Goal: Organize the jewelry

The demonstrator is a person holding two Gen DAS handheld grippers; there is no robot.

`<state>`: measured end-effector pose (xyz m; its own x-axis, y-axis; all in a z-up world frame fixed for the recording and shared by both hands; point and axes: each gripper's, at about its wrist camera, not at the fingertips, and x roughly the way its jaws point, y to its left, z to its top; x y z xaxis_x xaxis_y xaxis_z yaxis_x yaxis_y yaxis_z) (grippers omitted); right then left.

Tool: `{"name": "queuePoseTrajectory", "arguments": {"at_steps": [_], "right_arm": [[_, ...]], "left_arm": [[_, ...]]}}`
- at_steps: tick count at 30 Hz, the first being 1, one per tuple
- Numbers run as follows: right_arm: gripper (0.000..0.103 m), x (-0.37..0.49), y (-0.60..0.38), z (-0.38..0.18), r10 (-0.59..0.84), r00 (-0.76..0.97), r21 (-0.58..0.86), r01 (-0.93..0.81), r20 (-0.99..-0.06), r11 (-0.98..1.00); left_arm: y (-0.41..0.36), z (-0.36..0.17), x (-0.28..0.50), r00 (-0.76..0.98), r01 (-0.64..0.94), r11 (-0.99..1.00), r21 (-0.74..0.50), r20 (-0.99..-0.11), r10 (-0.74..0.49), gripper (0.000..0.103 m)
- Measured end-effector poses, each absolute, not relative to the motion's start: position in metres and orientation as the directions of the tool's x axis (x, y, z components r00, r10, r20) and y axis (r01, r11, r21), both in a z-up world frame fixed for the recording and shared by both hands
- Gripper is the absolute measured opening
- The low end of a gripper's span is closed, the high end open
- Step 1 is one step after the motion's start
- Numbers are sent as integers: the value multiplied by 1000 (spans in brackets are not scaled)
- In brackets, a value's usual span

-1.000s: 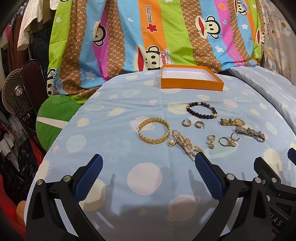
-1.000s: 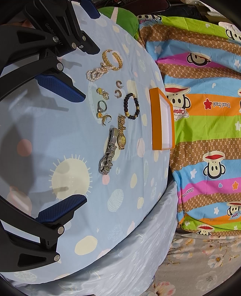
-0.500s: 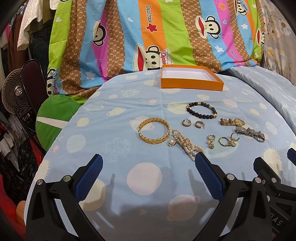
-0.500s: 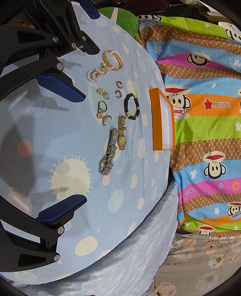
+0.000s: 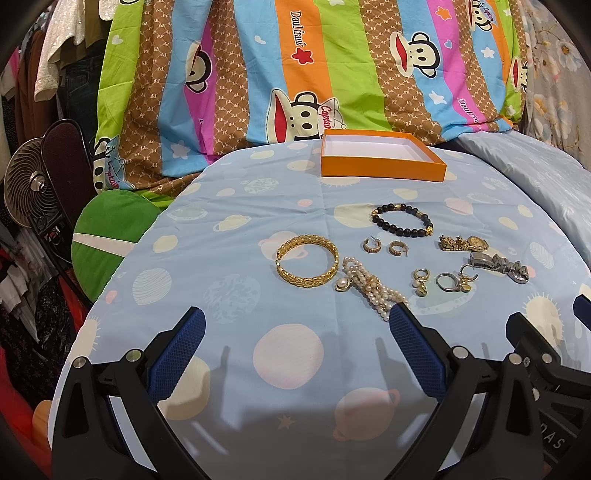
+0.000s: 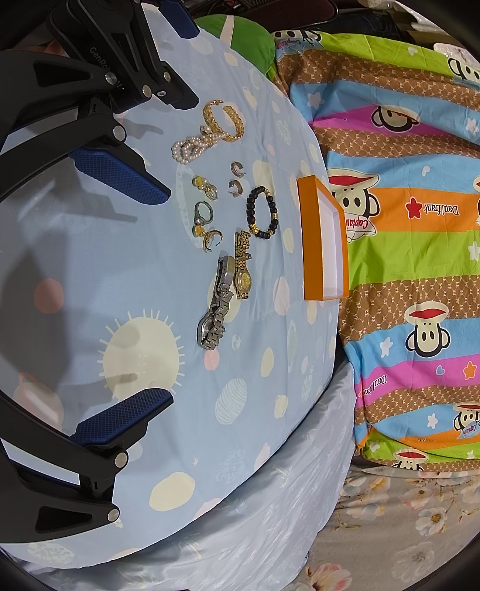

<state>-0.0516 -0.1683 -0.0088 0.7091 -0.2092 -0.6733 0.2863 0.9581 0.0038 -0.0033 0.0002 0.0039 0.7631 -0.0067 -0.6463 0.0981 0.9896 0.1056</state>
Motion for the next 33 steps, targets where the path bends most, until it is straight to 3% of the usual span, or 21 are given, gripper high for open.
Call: {"name": "queuePoseTrajectory", "arguments": {"at_steps": [6, 14, 24, 33], "right_arm": [[98, -50, -169, -12, -194, 709, 14, 276, -678, 961], [98, -50, -174, -16, -147, 681, 44, 255, -718, 966], [98, -29, -208, -19, -78, 663, 55, 178, -744, 982], [78, 14, -231, -28, -52, 612, 26, 117, -789, 993]], "left_arm": [[1, 3, -3, 757, 106, 991, 82, -653, -27, 98], [42, 0, 1, 729, 76, 992, -103, -672, -126, 98], [58, -4, 21, 678, 138, 989, -50, -723, -131, 98], [48, -10, 36, 664, 173, 985, -4, -738, -120, 98]]}}
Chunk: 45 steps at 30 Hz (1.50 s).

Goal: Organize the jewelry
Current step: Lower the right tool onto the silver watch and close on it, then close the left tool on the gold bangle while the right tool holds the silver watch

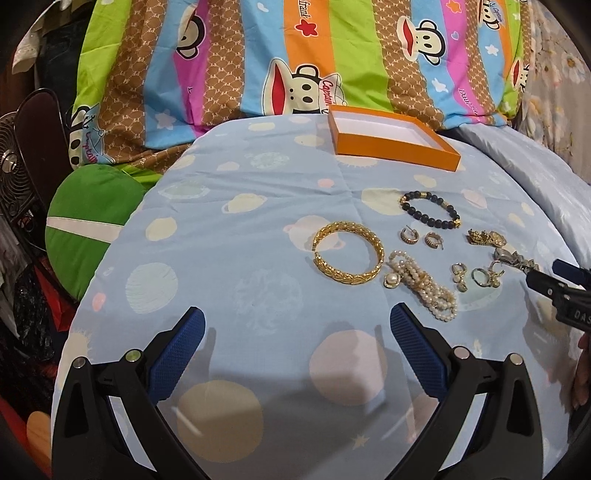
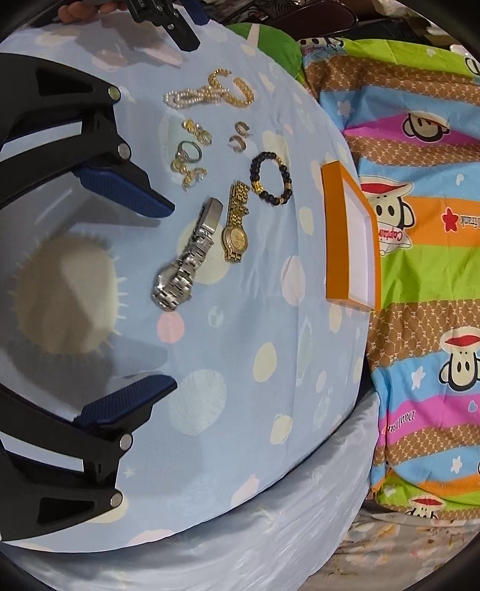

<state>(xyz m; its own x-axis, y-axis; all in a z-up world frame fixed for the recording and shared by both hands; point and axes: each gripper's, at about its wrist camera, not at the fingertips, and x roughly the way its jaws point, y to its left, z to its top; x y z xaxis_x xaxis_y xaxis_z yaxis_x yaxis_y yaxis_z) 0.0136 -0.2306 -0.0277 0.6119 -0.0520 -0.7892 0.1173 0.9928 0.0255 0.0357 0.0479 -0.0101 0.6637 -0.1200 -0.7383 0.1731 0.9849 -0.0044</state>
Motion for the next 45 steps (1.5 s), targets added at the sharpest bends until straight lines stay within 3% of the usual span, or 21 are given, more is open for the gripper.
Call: {"name": "queuePoseTrajectory", "arguments": {"at_steps": [2, 7, 13, 18, 26, 38, 45], "right_arm": [[68, 19, -229, -31, -46, 598, 20, 104, -800, 994], [56, 21, -225, -32, -34, 603, 15, 75, -797, 997], [29, 18, -220, -31, -21, 610, 22, 64, -792, 998], [28, 13, -219, -30, -17, 615, 43, 83, -788, 996], [29, 12, -226, -31, 12, 619, 87, 91, -785, 992], [29, 12, -226, -32, 17, 620, 94, 91, -785, 991], [29, 12, -226, -32, 16, 619, 92, 91, -785, 992]], "left_arm": [[48, -12, 37, 655, 171, 985, -13, -745, -123, 98], [52, -16, 43, 628, 162, 986, -43, -766, -137, 98], [54, -19, 49, 605, 171, 982, -75, -779, -165, 98], [50, -17, 60, 589, 185, 979, -90, -787, -184, 98], [24, -23, 87, 591, 250, 968, 4, -793, -149, 97], [8, -27, 102, 579, 285, 959, 7, -798, -166, 74], [11, -25, 112, 580, 278, 960, -25, -792, -189, 73]]}}
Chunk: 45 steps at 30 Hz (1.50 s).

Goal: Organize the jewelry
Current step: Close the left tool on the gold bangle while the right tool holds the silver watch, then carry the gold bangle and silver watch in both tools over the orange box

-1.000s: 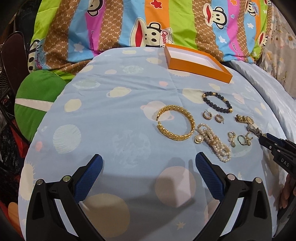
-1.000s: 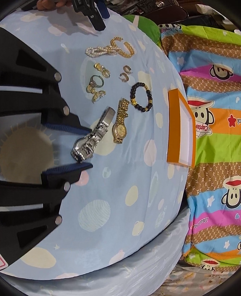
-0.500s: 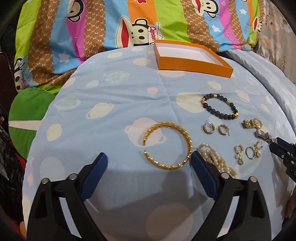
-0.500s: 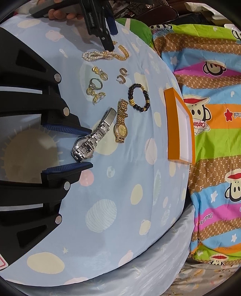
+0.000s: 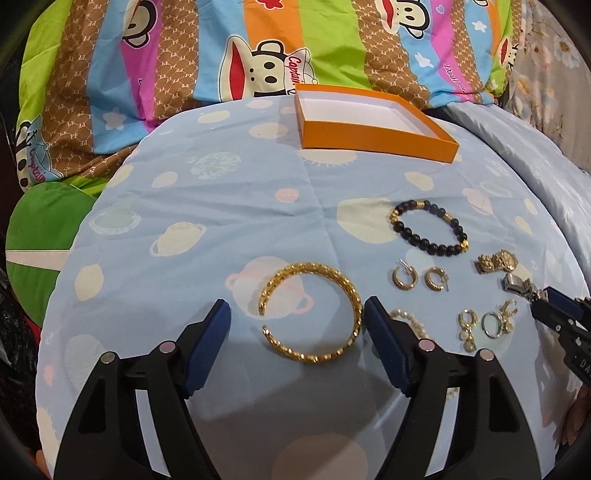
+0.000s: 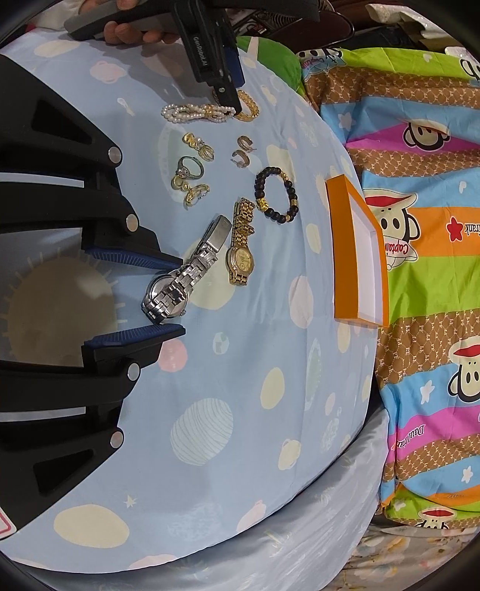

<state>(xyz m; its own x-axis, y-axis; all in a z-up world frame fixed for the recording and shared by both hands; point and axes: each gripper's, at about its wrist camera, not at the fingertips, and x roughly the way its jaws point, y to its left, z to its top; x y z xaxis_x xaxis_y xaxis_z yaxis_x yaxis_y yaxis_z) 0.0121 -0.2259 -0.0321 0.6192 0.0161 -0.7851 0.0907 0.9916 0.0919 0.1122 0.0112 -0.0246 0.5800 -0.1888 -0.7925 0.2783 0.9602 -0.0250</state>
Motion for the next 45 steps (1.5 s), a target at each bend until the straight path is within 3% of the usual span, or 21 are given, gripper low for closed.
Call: {"name": "queuePoseTrajectory", "arguments": {"at_steps": [5, 10, 28, 34, 36, 38, 43, 45], "right_arm": [[30, 12, -226, -32, 18, 620, 94, 91, -785, 991], [30, 12, -226, -32, 16, 619, 92, 91, -785, 992], [25, -7, -224, -22, 31, 659, 143, 117, -751, 983], [25, -9, -221, -29, 31, 629, 134, 116, -777, 984], [28, -10, -221, -29, 19, 625, 125, 126, -780, 984], [38, -10, -221, -30, 20, 621, 123, 123, -783, 985], [40, -7, -214, -32, -12, 611, 69, 109, -791, 992], [34, -7, -214, -31, -11, 613, 69, 106, -790, 992]], "left_arm": [[3, -27, 121, 575, 309, 951, 5, -797, -183, 71], [-2, -25, 116, 577, 348, 937, -1, -788, -216, 54], [25, -13, 76, 625, 296, 952, -73, -739, -251, 54], [31, -13, 72, 630, 272, 958, -86, -737, -245, 54], [31, -13, 71, 630, 270, 959, -88, -737, -245, 54], [31, -13, 70, 632, 269, 959, -86, -736, -243, 54], [31, -14, 70, 627, 271, 959, -86, -740, -244, 54], [30, -15, 70, 624, 272, 958, -86, -742, -244, 54]]}}
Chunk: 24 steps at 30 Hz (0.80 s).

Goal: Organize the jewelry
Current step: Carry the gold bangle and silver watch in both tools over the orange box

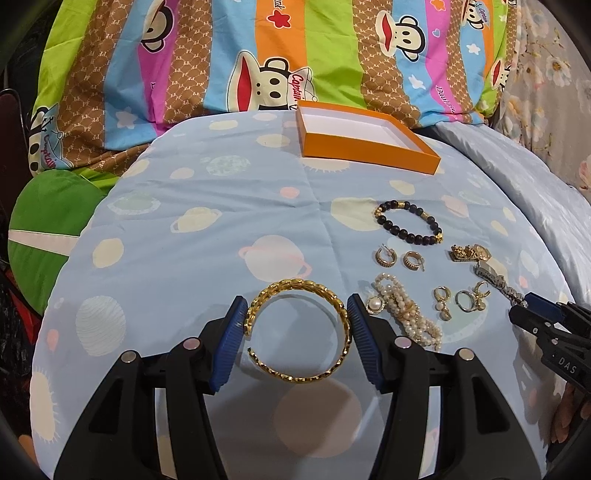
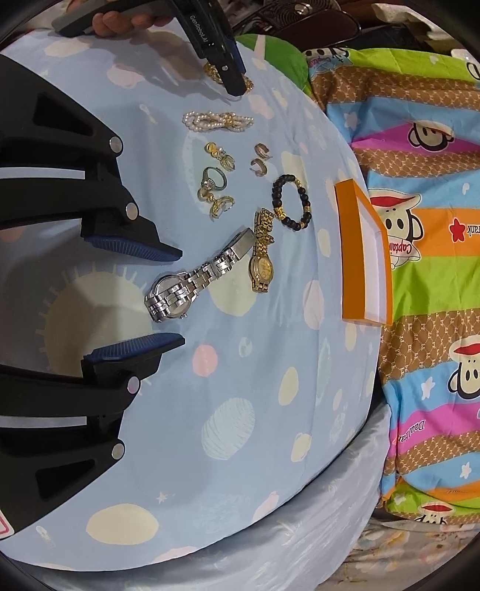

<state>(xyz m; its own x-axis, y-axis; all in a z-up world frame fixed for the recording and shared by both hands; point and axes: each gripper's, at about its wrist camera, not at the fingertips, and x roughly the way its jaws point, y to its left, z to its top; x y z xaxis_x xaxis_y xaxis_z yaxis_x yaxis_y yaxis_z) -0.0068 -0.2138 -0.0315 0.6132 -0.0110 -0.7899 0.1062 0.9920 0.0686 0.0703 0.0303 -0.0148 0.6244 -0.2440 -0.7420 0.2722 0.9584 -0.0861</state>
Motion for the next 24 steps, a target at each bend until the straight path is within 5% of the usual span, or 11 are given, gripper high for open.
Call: {"name": "queuePoseTrajectory", "arguments": {"at_steps": [1, 24], "right_arm": [[24, -7, -214, -31, -10, 614, 70, 106, -789, 992], [15, 9, -225, 47, 95, 713, 173, 38, -694, 984]], "left_arm": [[30, -15, 70, 625, 274, 958, -85, -742, -244, 54], [4, 41, 90, 642, 351, 931, -104, -697, -320, 54]]}}
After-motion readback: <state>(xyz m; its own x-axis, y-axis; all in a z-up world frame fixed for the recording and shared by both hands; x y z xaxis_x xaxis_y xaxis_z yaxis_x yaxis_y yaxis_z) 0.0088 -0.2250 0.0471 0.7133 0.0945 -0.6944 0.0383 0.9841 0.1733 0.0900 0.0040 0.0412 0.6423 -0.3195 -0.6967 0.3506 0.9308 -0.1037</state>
